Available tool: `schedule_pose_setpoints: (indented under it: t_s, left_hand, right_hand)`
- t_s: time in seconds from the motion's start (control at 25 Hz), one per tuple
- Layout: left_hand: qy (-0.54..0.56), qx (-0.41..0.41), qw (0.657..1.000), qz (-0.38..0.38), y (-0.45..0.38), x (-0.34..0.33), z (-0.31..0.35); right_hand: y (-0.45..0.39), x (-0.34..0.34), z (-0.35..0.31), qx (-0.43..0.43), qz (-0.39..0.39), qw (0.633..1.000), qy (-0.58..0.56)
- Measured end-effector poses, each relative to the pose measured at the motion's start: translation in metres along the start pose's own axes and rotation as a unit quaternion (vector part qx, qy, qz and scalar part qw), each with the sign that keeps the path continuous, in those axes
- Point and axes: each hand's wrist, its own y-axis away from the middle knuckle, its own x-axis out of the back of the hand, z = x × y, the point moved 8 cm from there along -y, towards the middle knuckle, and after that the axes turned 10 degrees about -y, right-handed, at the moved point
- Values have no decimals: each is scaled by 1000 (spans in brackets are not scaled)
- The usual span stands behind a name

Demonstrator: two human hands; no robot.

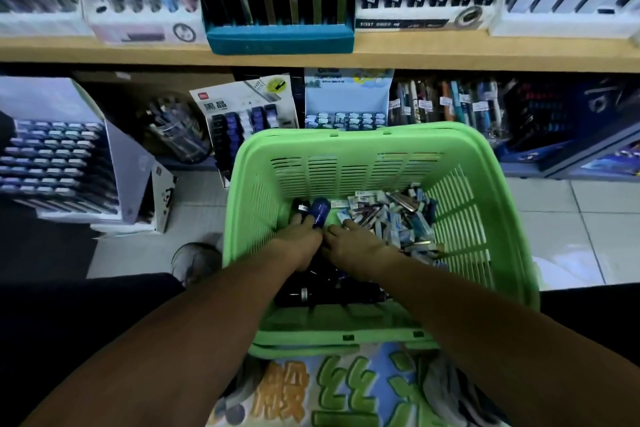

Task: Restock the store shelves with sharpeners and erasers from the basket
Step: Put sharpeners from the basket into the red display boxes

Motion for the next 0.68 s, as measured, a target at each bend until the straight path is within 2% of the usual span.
schedule_pose_setpoints:
  t_s: [0.16, 0.32, 0.44, 0.56, 0.68]
  left_hand:
    - [32, 29, 999, -2, -1, 0, 4]
    - [56, 43, 998, -3, 1, 1, 1]
    - [47, 33, 998, 3, 3, -1, 3]
    - [32, 34, 999, 24, -1, 7, -2]
    - [30, 42, 999, 12, -4, 13, -9]
  right_hand:
    - [-3, 2, 4, 17, 14, 1000, 11]
    - [-1, 2, 5, 48, 19, 997, -57]
    - [-1, -6, 18, 27, 26, 996, -87]
    - [2, 5, 36, -21, 12, 973, -228]
    - [11, 19, 48, -55, 19, 917, -395]
